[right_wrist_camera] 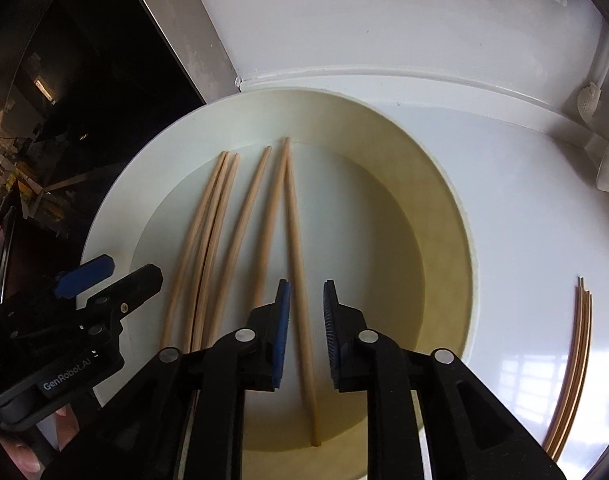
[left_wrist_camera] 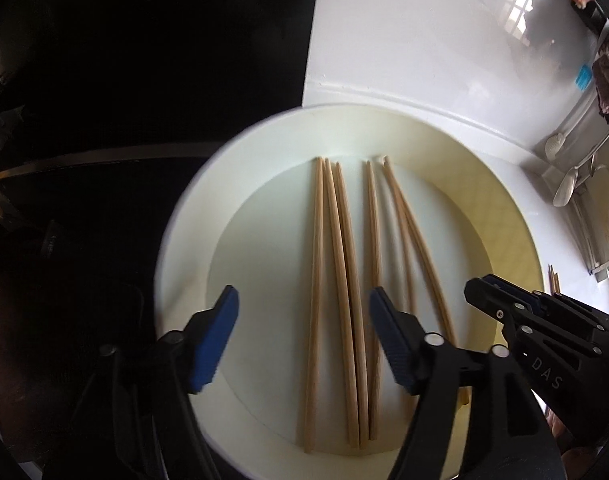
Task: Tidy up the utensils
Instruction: 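Withdraw both open tools from the basin toward the remaining bundle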
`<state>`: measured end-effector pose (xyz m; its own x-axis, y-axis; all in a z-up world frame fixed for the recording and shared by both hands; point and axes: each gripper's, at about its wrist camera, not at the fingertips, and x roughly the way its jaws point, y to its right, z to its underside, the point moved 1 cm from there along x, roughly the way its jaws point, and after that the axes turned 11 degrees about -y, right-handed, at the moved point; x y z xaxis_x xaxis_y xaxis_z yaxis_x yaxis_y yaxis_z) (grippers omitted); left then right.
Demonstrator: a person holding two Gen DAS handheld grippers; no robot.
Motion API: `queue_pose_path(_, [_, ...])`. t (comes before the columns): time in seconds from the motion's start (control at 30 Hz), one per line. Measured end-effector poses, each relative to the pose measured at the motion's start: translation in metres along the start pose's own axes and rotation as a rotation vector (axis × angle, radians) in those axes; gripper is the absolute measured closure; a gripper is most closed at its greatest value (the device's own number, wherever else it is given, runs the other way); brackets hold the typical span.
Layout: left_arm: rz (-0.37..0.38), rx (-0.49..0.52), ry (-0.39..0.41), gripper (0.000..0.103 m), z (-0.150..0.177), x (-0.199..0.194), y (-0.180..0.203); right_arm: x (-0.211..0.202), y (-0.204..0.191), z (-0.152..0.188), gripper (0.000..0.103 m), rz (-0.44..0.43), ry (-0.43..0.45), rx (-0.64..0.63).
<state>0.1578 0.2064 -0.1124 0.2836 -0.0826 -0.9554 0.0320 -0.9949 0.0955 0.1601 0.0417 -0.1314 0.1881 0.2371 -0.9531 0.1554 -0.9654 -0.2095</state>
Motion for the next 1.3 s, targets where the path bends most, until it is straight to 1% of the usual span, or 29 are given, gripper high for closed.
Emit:
queue_pose_path(0.03, [-0.004, -0.001, 0.011, 0.033, 0.001, -0.005, -0.001, -0.005, 0.001, 0.003, 0.073, -0.001, 0.010, 0.003])
queue_pose_path(0.07, [-0.014, 0.000, 0.022, 0.030, 0.003, -0.010, -0.002, -0.010, 0.002, 0.006, 0.070, -0.002, 0.019, 0.006])
queue_pose_path(0.13, [-0.043, 0.010, 0.054, 0.026, 0.007, -0.020, -0.002, -0.019, 0.004, 0.014, 0.069, -0.004, 0.031, 0.011])
queue_pose_path(0.2, [-0.065, 0.026, 0.074, 0.024, 0.011, -0.028, -0.001, -0.026, 0.006, 0.022, 0.064, -0.006, 0.040, 0.019])
queue_pose_path(0.23, [-0.072, 0.033, 0.081, 0.022, 0.014, -0.032, 0.000, -0.029, 0.007, 0.027, 0.060, -0.010, 0.047, 0.025])
queue_pose_path(0.3, [-0.074, 0.041, 0.090, 0.021, 0.019, -0.038, 0.002, -0.033, 0.008, 0.035, 0.059, -0.015, 0.057, 0.036])
queue_pose_path(0.37, [-0.066, 0.046, 0.095, 0.021, 0.022, -0.043, 0.005, -0.041, 0.013, 0.050, 0.059, -0.020, 0.059, 0.050])
queue_pose_path(0.43, [-0.056, 0.051, 0.094, 0.020, 0.026, -0.046, 0.011, -0.042, 0.016, 0.055, 0.059, -0.019, 0.061, 0.067])
queue_pose_path(0.47, [-0.052, 0.055, 0.091, 0.020, 0.028, -0.047, 0.013, -0.048, 0.020, 0.063, 0.058, -0.019, 0.065, 0.076])
queue_pose_path(0.67, [-0.027, 0.104, 0.088, 0.020, 0.046, -0.057, 0.043, -0.068, 0.044, 0.096, 0.056, -0.001, 0.085, 0.124])
queue_pose_path(0.73, [-0.016, 0.120, 0.093, 0.018, 0.054, -0.061, 0.055, -0.073, 0.054, 0.105, 0.054, 0.008, 0.089, 0.140])
queue_pose_path(0.9, [0.003, 0.162, 0.093, 0.017, 0.070, -0.067, 0.093, -0.090, 0.088, 0.126, 0.052, 0.018, 0.105, 0.191])
queue_pose_path(1.03, [0.018, 0.181, 0.086, 0.017, 0.085, -0.069, 0.128, -0.110, 0.126, 0.152, 0.048, 0.017, 0.122, 0.219])
queue_pose_path(1.1, [0.023, 0.178, 0.087, 0.014, 0.093, -0.069, 0.148, -0.118, 0.147, 0.164, 0.047, 0.026, 0.125, 0.220])
queue_pose_path(1.2, [0.029, 0.158, 0.080, 0.014, 0.106, -0.070, 0.175, -0.126, 0.180, 0.179, 0.047, 0.046, 0.123, 0.220])
queue_pose_path(1.3, [0.026, 0.134, 0.070, 0.012, 0.121, -0.069, 0.201, -0.135, 0.212, 0.192, 0.043, 0.058, 0.141, 0.211])
